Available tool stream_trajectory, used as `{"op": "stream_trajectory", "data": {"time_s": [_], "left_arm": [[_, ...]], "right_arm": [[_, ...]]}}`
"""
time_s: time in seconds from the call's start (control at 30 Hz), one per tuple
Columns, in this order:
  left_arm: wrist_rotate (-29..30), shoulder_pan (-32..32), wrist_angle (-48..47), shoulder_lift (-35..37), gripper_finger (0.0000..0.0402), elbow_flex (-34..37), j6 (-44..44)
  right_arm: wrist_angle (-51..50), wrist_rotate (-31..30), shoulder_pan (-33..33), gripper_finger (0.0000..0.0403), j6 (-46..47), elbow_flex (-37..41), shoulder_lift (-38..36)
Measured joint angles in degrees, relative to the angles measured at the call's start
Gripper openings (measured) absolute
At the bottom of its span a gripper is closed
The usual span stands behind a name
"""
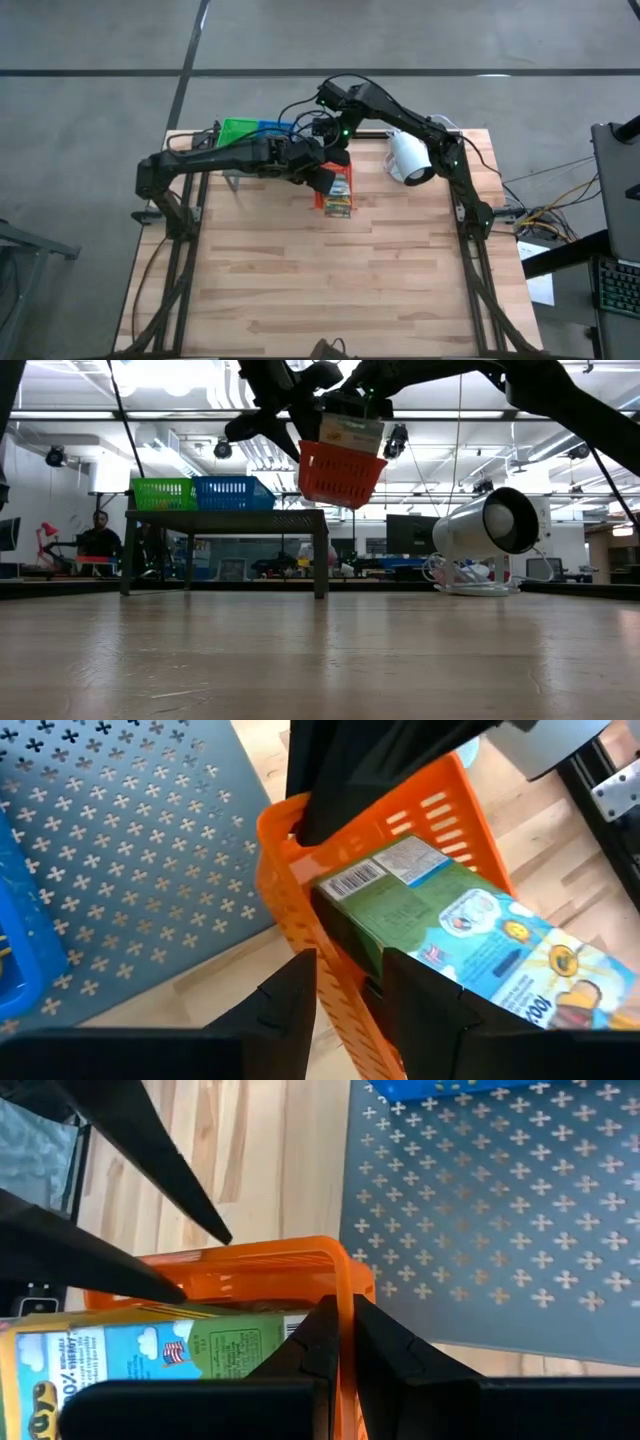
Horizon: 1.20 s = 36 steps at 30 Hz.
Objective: Pick & Place Office Desk Supplies
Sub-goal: Put the orange bin on the shelf
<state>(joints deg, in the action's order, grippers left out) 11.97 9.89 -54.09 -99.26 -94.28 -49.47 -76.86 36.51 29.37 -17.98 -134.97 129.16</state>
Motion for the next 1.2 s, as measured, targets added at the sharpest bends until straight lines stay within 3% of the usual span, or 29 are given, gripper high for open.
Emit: {"op": "stream_trajectory", "data": {"time_s": [1.2], "left_arm": [[-1.3,2.9,5.6,0.1,0.0122,6.6,0.5]], "right_arm": [[1.2,3.8,-0.2,0.0018,-0.2,0.0,-0.1]]}}
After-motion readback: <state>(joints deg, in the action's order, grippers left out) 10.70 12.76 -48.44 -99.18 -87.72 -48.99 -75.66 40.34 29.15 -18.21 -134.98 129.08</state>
